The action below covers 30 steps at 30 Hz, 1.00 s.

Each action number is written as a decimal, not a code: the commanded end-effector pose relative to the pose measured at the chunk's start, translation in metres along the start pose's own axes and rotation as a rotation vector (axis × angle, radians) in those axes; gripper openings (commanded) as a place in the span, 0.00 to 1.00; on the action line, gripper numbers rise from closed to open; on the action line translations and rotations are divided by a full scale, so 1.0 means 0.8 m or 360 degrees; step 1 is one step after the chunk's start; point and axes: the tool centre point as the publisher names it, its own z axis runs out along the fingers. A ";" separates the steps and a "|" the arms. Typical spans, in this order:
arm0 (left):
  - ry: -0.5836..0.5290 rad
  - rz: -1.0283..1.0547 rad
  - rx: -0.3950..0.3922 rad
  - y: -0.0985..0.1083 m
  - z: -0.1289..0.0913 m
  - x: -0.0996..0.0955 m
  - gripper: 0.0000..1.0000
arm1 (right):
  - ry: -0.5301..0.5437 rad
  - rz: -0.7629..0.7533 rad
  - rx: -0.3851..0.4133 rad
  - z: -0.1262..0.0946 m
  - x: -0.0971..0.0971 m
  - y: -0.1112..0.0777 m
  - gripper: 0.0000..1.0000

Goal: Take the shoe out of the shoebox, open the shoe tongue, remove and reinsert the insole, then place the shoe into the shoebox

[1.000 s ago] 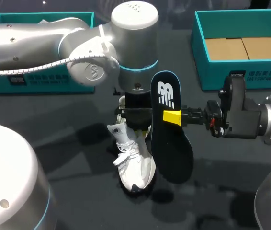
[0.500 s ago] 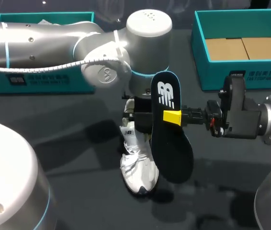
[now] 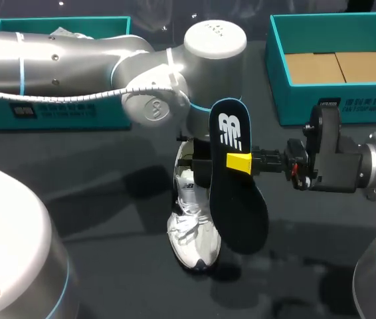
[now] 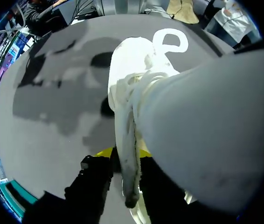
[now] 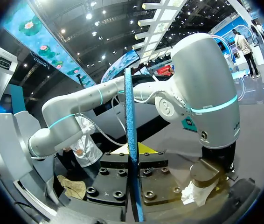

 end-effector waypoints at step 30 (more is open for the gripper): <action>-0.1056 -0.0115 -0.0057 0.012 -0.144 -0.003 1.00 | -0.0032 0.0000 -0.0005 0.006 0.009 0.003 0.00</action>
